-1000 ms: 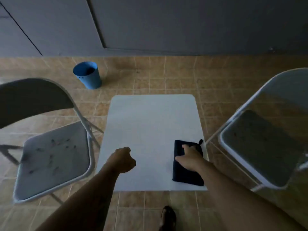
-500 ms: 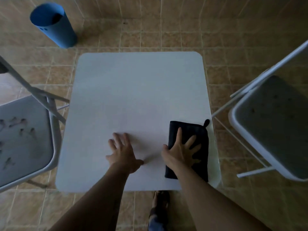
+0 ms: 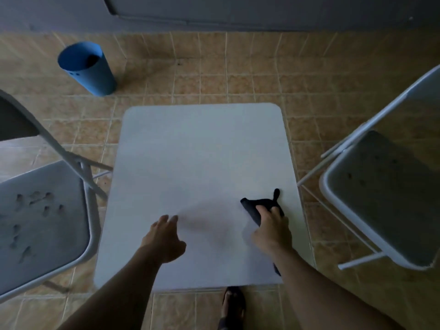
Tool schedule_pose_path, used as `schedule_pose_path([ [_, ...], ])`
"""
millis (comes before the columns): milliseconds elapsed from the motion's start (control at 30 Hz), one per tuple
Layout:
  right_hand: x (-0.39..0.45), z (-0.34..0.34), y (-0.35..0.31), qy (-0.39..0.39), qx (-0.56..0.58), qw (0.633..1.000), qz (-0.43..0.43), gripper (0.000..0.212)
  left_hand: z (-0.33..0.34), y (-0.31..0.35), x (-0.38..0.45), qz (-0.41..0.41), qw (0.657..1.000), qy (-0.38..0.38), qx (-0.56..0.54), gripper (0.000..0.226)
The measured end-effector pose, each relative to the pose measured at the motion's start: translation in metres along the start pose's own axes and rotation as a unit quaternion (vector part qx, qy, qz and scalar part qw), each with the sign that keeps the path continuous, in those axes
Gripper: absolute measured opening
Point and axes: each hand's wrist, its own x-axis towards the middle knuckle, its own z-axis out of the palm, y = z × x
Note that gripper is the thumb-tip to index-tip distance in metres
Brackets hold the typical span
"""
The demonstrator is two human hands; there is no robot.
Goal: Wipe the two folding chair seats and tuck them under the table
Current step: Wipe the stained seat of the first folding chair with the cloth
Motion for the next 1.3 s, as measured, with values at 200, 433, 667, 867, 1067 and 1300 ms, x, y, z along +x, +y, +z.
schedule_pose_path([
  [200, -0.043, -0.007, -0.077, 0.026, 0.112, 0.992, -0.058, 0.049, -0.042, -0.053, -0.050, -0.001, 0.998, 0.055, -0.041, 0.066],
  [433, -0.108, 0.038, -0.242, 0.036, 0.193, 0.967, -0.163, 0.039, -0.065, -0.219, -0.103, -0.071, 0.984, 0.100, -0.126, 0.058],
  [667, -0.153, 0.140, -0.397, 0.093, 0.095, 0.954, -0.268, 0.056, -0.059, -0.403, -0.110, -0.142, 0.968, 0.123, -0.167, 0.065],
  [867, -0.161, 0.263, -0.480, 0.068, -0.049, 0.951, -0.296, 0.064, -0.038, -0.520, -0.068, -0.173, 0.956, 0.142, -0.189, 0.070],
  [1067, -0.145, 0.363, -0.486, -0.081, -0.327, 0.879, -0.338, 0.081, -0.007, -0.575, -0.028, -0.184, 0.951, 0.128, -0.212, 0.119],
  [1300, -0.133, 0.386, -0.472, -0.057, -0.284, 0.867, -0.406, 0.078, 0.015, -0.580, -0.022, -0.162, 0.957, 0.184, -0.156, 0.115],
])
